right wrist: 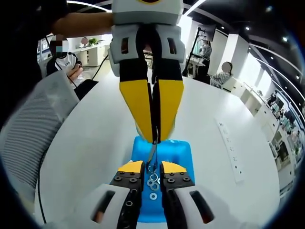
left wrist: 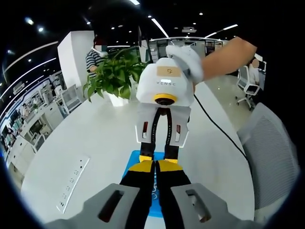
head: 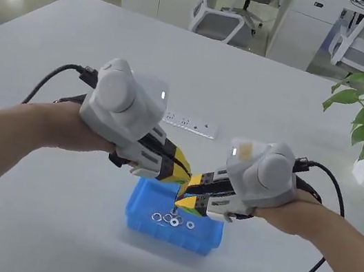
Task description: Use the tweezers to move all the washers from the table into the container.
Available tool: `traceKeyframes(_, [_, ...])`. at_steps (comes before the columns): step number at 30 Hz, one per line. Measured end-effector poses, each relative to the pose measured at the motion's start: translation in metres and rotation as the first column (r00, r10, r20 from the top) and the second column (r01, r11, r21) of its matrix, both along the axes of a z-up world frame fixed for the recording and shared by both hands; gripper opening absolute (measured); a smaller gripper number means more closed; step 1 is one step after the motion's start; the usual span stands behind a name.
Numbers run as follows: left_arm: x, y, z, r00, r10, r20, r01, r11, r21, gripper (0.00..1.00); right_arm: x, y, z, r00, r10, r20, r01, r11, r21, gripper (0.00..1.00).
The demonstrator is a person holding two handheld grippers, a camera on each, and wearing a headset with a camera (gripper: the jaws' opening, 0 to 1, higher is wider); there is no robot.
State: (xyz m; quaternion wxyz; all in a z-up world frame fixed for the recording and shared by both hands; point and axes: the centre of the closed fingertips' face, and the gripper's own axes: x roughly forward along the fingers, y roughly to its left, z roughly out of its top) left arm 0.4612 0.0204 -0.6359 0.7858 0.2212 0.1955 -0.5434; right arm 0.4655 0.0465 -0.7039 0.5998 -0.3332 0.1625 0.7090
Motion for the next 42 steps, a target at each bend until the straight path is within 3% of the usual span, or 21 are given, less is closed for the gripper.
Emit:
traceKeyframes(9, [-0.02, -0.005, 0.018, 0.999, -0.035, -0.005, 0.035, 0.999, -0.029, 0.05, -0.018, -0.001, 0.014, 1.0, -0.001, -0.026, 0.003, 0.998, 0.057, 0.11])
traceKeyframes(24, [-0.043, -0.009, 0.025, 0.995, -0.096, -0.018, 0.096, 0.995, -0.008, 0.05, -0.044, -0.005, 0.024, 0.998, -0.042, -0.05, 0.046, 0.996, 0.082, 0.07])
traceKeyframes(32, [-0.061, -0.009, 0.012, 0.991, -0.127, -0.048, 0.128, 0.991, 0.033, 0.05, -0.062, -0.01, 0.013, 0.996, -0.058, -0.061, 0.063, 0.996, 0.071, 0.07])
traceKeyframes(42, [-0.074, -0.001, -0.008, 0.987, -0.138, -0.084, 0.145, 0.986, 0.084, 0.05, -0.073, -0.018, -0.003, 0.995, -0.069, -0.069, 0.071, 0.997, 0.039, 0.06])
